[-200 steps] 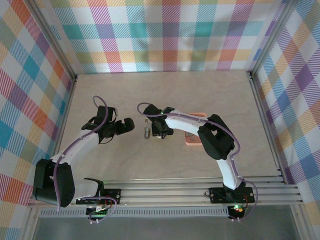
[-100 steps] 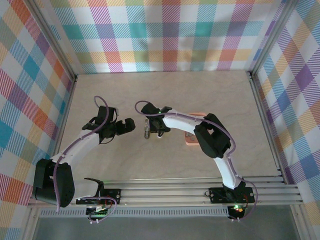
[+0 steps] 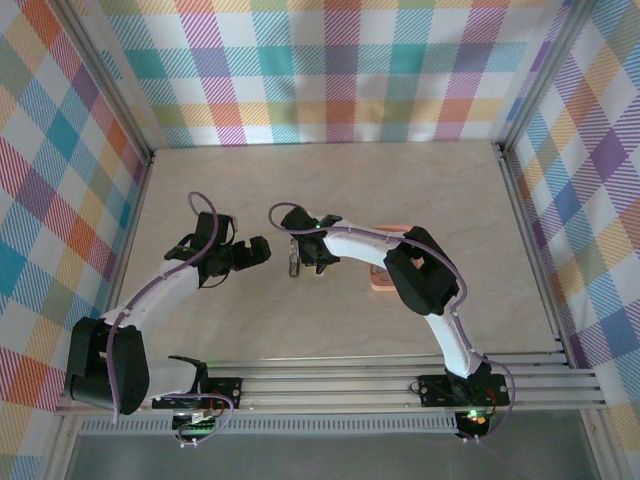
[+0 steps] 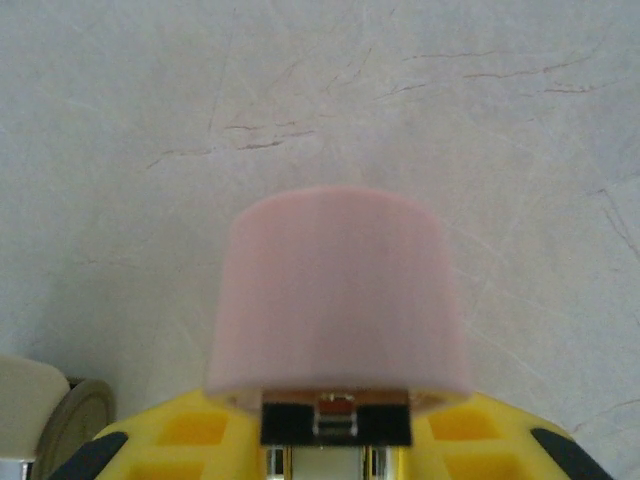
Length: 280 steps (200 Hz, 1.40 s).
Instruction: Load the staples into the stapler
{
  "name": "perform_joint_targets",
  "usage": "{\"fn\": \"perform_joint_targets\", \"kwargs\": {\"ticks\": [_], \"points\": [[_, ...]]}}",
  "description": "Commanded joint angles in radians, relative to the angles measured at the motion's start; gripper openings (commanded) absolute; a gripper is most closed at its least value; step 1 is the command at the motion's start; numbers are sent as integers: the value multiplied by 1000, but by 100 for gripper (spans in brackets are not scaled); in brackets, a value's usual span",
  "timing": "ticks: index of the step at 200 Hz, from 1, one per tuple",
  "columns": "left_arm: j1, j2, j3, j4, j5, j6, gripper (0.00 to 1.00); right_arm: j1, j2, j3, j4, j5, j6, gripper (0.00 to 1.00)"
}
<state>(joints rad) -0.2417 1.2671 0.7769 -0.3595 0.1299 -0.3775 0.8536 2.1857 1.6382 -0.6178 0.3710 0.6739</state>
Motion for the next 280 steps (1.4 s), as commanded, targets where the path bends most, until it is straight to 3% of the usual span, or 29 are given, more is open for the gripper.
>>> {"fn": "perform_joint_targets", "kwargs": {"ticks": [1,49,95,203,280], "points": [[-8,-3,12,1,-10,8,100,-6,-4,8,-15,48,29,27],[-13,-3,12,2,-12,9,100,-7,-15,-2,-31,55,64,28],[-16,-6,14,3,-13,11,100,-7,-40,-18,0,40,49,43],[-55,-30,16,16,41,33,100,-1,-247,-130,46,8,0,51],[-68,-8,30,114,215,29,100,-6,-438,-287,81,-40,-15,52]]}}
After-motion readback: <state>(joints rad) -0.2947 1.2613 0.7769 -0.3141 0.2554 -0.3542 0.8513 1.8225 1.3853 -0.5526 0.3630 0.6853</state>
